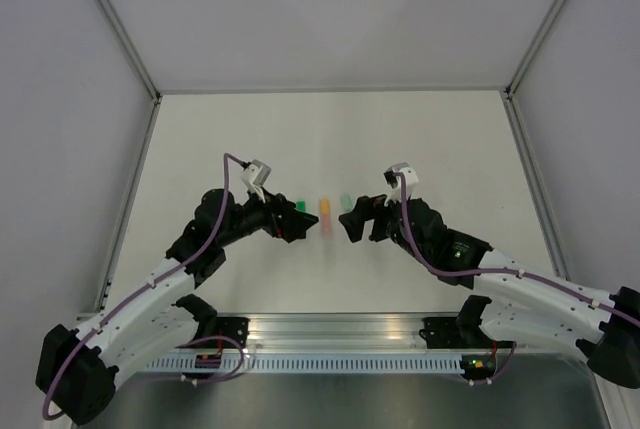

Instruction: Insert the pens into the pen caps

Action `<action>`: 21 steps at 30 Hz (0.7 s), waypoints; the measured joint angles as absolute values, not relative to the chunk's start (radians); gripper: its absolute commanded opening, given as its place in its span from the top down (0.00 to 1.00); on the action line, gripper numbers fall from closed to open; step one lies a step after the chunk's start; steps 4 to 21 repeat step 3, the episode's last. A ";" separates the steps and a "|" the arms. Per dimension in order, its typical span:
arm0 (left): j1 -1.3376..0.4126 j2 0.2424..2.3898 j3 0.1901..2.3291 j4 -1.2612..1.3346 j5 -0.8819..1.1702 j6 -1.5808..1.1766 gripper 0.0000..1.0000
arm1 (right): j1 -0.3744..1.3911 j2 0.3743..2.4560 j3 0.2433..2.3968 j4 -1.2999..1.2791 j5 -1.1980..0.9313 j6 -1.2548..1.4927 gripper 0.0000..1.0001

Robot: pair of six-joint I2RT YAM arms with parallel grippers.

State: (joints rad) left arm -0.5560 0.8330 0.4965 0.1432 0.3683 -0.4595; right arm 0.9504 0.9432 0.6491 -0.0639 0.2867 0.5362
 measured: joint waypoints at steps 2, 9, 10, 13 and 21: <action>-0.577 0.834 0.496 0.152 0.387 -0.449 0.00 | 0.950 0.944 0.649 -0.070 0.310 0.539 0.02; -0.586 0.833 0.496 0.160 0.398 -0.445 0.00 | 0.950 0.944 0.649 -0.070 0.318 0.538 0.02; -0.586 0.833 0.496 0.160 0.398 -0.445 0.00 | 0.950 0.944 0.649 -0.070 0.318 0.538 0.02; -0.586 0.833 0.496 0.160 0.398 -0.445 0.00 | 0.950 0.944 0.649 -0.070 0.318 0.538 0.02; -0.586 0.833 0.496 0.160 0.398 -0.445 0.00 | 0.950 0.944 0.649 -0.070 0.318 0.538 0.02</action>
